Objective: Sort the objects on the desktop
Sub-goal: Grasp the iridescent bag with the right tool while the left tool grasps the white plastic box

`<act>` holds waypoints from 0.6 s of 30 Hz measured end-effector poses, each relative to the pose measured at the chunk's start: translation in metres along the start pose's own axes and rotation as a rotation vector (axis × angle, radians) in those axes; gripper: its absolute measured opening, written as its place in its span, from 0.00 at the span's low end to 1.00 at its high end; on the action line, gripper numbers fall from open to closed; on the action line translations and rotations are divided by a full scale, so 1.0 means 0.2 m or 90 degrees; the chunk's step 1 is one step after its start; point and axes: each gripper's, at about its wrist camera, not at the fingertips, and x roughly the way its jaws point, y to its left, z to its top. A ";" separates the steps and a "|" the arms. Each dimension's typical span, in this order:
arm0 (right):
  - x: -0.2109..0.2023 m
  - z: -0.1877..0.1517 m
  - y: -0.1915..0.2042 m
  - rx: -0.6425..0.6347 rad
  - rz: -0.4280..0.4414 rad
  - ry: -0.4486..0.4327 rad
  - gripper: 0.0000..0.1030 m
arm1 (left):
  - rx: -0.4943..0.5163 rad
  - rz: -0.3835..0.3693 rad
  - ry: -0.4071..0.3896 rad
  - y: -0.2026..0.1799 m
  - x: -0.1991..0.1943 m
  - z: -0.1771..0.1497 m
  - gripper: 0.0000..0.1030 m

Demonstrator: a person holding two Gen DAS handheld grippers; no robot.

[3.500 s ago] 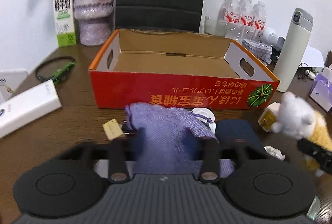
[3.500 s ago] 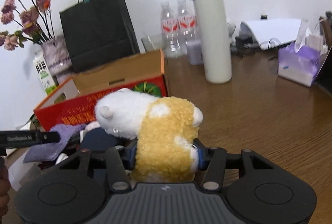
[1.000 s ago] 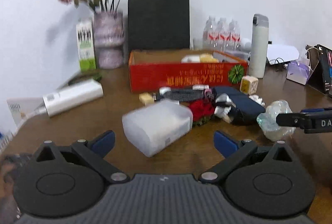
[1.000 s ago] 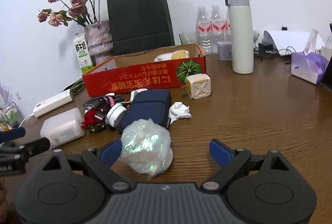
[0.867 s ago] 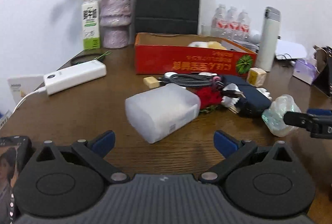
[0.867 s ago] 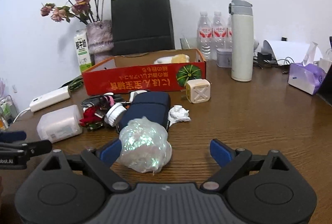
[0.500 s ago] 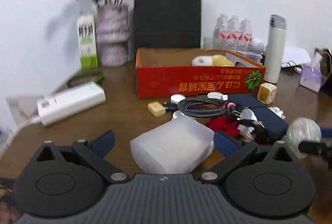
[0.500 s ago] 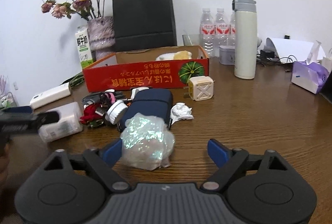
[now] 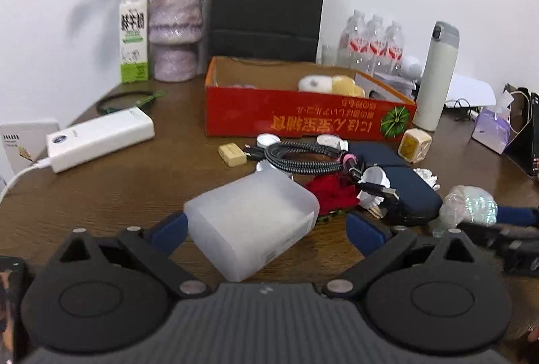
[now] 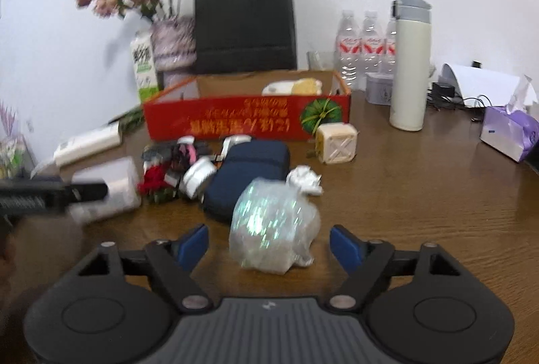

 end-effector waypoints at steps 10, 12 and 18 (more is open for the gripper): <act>0.10 0.05 -0.01 0.021 0.010 0.041 0.47 | 0.007 0.008 0.071 -0.01 0.00 -0.02 0.68; 0.09 0.03 0.00 0.012 0.013 0.036 0.47 | -0.008 -0.098 0.074 0.00 -0.09 -0.04 0.78; 0.07 0.04 -0.03 0.027 0.006 0.039 0.47 | 0.066 -0.032 -0.021 0.06 -0.14 0.00 0.94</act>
